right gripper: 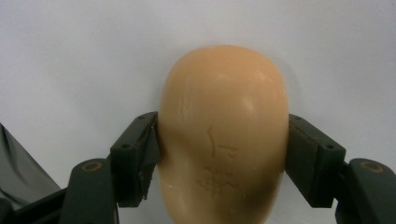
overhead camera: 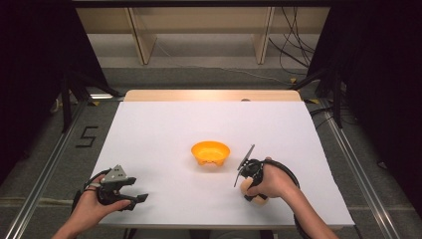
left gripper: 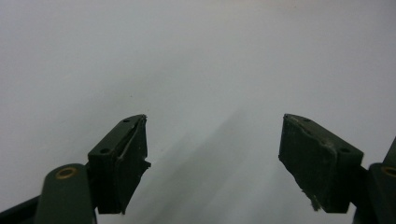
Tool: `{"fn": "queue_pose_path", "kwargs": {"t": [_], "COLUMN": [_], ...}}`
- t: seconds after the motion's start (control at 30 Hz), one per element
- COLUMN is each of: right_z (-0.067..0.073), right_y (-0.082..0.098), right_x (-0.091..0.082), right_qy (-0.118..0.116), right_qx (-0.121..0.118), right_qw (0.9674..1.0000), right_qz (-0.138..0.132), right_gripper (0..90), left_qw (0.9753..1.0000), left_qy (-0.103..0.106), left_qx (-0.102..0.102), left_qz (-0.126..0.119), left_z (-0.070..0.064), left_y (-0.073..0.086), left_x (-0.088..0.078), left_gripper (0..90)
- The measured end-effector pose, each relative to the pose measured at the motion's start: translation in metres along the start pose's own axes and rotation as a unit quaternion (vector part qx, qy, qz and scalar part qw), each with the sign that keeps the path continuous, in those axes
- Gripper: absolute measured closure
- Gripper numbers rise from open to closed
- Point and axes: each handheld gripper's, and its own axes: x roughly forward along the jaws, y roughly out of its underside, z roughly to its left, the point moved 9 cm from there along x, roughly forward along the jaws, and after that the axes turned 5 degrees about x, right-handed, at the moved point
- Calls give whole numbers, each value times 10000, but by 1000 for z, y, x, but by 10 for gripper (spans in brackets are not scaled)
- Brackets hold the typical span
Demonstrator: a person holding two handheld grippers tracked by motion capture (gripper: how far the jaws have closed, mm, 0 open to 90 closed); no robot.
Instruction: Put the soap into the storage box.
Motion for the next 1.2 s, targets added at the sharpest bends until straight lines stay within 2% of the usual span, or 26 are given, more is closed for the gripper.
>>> {"fn": "queue_pose_path", "kwargs": {"t": [0.03, 0.07, 0.1, 0.13, 0.2, 0.27, 0.3, 0.37, 0.43, 0.5, 0.53, 0.6, 0.67, 0.77, 0.8, 0.9, 1.2], "right_z": [1, 1, -1, -1, 1, -2, 2, -1, 0, -1, 1, -2, -1, -2, -2, 0, -3], "right_y": [1, 1, 1, 1, 1, 1, 1, 1, 1, 0, 1, 0, 0, -2, -3, -3, -8], "right_x": [0, 0, 0, 0, -2, -3, -3, -5, -6, -8, -9, -10, -10, -12, -13, -15, -22], "right_qy": [-21, -14, -2, 4, 9, 30, -15, 0, -38, 1, -6, 35, 9, 36, 49, 28, 91], "right_qx": [98, 115, -19, -53, 112, -21, 148, -8, 90, 60, 203, 72, 110, 7, 41, 151, 164], "right_qw": [9999, 9999, 10000, 10000, 9999, 9999, 9999, 9999, 9997, 9996, 9995, 9994, 9992, 9987, 9985, 9979, 9959], "right_qz": [15, 19, -20, -31, -47, -100, -79, -150, -208, -259, -225, -334, -372, -505, -550, -632, -886], "right_gripper": [334, 334, 334, 334, 334, 334, 334, 334, 334, 335, 334, 335, 334, 335, 335, 335, 335], "left_qw": [10000, 10000, 10000, 10000, 10000, 10000, 10000, 10000, 10000, 10000, 10000, 10000, 10000, 10000, 10000, 10000, 10000], "left_qy": [-3, -3, 9, 14, 5, -4, 1, 8, 7, 5, 5, 3, -41, -4, 0, -30, 12], "left_qx": [95, 95, 63, 29, -35, 47, -38, -26, -28, -33, -32, -34, 6, 49, -9, 32, -34], "left_qz": [32, 32, 6, 2, -14, -18, -10, -15, -15, -12, -11, -23, 19, -20, -20, 44, -12], "left_z": [1, 1, 1, 0, 0, 1, 0, 0, 0, 0, 0, 0, 2, 1, 0, 2, 0], "left_y": [0, 0, 0, 0, 0, 0, 0, 0, 0, 0, 0, 0, 0, -1, 0, 1, 0], "left_x": [-1, -1, 0, -1, -1, -1, -1, 0, 0, 0, 0, -1, -1, -1, -1, -1, -1], "left_gripper": [233, 233, 233, 234, 234, 234, 234, 234, 234, 234, 235, 234, 234, 235, 237, 238, 238]}}
